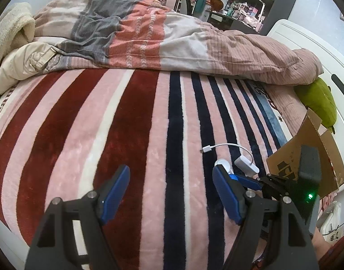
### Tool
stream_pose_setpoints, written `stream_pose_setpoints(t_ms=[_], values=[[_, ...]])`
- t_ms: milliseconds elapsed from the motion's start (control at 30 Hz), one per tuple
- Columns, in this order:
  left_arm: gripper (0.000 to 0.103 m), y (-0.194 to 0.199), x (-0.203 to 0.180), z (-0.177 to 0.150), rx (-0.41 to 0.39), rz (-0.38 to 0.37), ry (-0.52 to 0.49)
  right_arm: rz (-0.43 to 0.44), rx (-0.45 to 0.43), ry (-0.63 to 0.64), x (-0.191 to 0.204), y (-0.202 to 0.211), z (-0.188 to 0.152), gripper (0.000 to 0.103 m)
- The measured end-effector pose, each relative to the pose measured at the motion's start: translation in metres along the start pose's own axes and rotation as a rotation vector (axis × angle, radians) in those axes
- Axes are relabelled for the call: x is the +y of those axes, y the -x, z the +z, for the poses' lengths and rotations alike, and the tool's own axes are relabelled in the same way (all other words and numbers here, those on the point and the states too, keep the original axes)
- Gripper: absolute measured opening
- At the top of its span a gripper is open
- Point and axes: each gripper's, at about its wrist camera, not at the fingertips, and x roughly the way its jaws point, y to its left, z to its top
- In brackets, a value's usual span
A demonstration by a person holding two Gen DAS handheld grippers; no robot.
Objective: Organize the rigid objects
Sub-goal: 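Grasp the blue-capped white container with the right tool, then carry the blue-capped container over the box and release it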
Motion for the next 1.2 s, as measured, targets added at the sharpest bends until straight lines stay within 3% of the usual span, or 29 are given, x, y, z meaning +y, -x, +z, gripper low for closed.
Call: stream_pose_setpoints(t_ms=[133,300,467,567,667,933,1200], values=[[0.073,0.007,-0.008,0.001,-0.006,-0.023,-0.015,0.077,-0.053,0.057,0.013,0.019,0.007,0.028],[0.073,0.024,-0.032,0.005,-0.033,-0.132,-0.048,0.167,-0.164,0.165,0.030,0.068,0.020,0.028],[0.049,0.044,-0.067,0.012,-0.060,-0.282,-0.081,0.220,-0.252,0.207,0.029,0.116,0.027,0.028],[0.037,0.054,-0.094,0.015,-0.075,-0.336,-0.122,0.196,-0.292,0.221,0.018,0.140,0.025,0.028],[0.032,0.057,-0.121,0.020,-0.077,-0.382,-0.165,0.162,-0.318,0.225,0.004,0.161,0.019,0.028],[0.032,0.037,-0.210,0.030,-0.026,-0.445,-0.302,0.069,-0.328,0.153,-0.059,0.199,-0.007,0.028],[0.032,0.009,-0.262,0.030,0.037,-0.466,-0.384,0.014,-0.278,0.056,-0.110,0.212,-0.028,0.028]])
